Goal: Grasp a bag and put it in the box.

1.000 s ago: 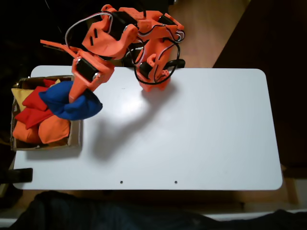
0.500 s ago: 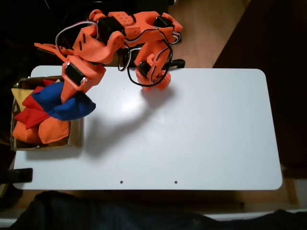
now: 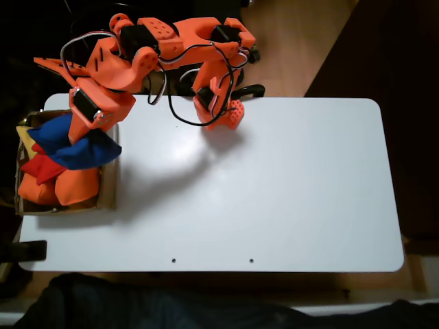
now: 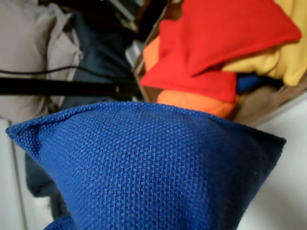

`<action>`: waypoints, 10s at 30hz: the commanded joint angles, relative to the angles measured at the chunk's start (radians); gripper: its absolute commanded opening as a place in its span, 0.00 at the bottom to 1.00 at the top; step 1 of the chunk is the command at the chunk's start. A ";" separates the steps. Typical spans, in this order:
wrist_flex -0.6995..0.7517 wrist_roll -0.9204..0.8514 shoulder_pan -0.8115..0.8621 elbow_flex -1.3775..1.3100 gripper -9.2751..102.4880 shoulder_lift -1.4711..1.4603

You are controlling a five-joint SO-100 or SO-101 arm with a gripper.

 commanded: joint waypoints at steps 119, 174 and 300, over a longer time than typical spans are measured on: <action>0.064 0.124 -0.307 0.169 0.79 0.364; -0.048 0.316 -1.094 0.836 0.08 1.094; 0.216 0.227 -0.999 1.224 0.08 1.121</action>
